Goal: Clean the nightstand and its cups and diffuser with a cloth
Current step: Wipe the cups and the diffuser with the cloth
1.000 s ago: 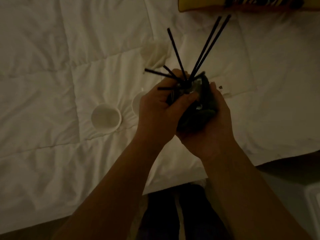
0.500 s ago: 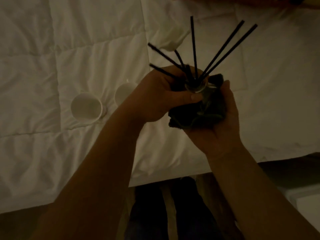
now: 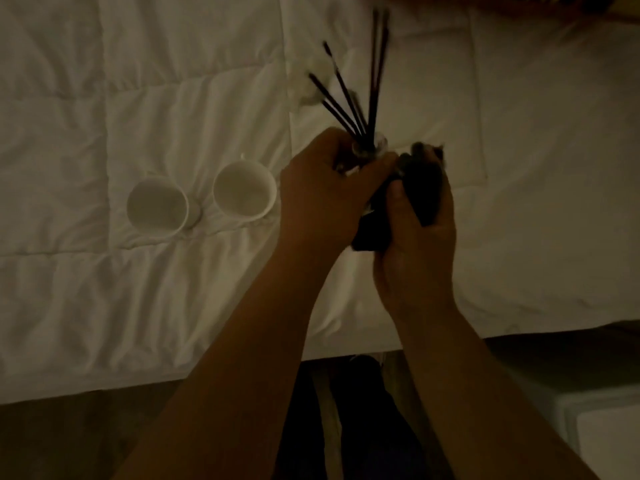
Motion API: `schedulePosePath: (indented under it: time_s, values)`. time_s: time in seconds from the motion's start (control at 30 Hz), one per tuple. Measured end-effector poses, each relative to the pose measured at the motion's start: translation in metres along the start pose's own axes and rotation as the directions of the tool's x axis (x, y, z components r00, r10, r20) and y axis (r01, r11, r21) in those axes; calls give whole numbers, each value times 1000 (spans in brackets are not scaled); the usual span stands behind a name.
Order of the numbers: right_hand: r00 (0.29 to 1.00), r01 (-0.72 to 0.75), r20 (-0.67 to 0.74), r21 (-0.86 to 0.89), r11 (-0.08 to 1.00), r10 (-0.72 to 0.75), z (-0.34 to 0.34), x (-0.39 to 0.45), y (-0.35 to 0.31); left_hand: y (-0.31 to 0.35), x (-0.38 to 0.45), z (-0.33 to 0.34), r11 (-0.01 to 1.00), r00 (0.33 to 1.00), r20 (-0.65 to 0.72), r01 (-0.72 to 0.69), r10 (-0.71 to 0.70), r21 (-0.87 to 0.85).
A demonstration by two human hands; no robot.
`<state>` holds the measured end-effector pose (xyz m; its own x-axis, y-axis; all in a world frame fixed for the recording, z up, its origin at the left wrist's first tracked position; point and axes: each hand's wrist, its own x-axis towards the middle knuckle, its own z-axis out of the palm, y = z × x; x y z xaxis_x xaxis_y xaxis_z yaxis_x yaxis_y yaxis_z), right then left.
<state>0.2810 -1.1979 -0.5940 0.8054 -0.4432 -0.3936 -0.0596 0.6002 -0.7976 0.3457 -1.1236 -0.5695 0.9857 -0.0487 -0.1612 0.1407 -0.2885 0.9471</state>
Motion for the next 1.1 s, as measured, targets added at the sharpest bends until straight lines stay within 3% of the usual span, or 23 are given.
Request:
schedulePosePath:
  time_s: [0.1,0.17,0.27,0.37,0.47,0.57,0.7,0.9,1.0,1.1]
  values:
    - [996,68,59,-128,989,-61,0,10,-5,-4,-11,-3,997,999,10,43,-43,-63]
    - [997,50,70,-138,989,-40,3,15,-9,-6,-12,-12,985,989,140,62,-40,-162]
    - [997,66,45,-185,980,-59,5,24,-18,-11,-6,-33,967,910,411,58,51,-250]
    - [996,88,46,-234,968,-80,7,27,-23,-12,1,-43,977,863,486,-35,136,-210]
    - [987,135,119,-271,953,-106,6,21,-22,-12,3,-41,984,884,462,6,78,-178]
    - [952,247,264,-356,901,-156,11,11,-19,-15,-1,-35,999,951,306,-37,37,-5]
    - [945,278,266,-352,894,-189,15,-6,-5,-10,-11,-33,963,982,169,121,-81,-242]
    - [898,434,292,-467,770,-329,12,-34,16,-8,-21,-31,913,981,116,190,-158,-362]
    - [943,331,145,-316,889,-299,19,-22,8,-9,-29,-30,940,985,132,144,-108,-309]
    - [995,69,-64,-27,997,-70,26,-7,-6,-6,-29,-34,969,990,142,11,25,-247]
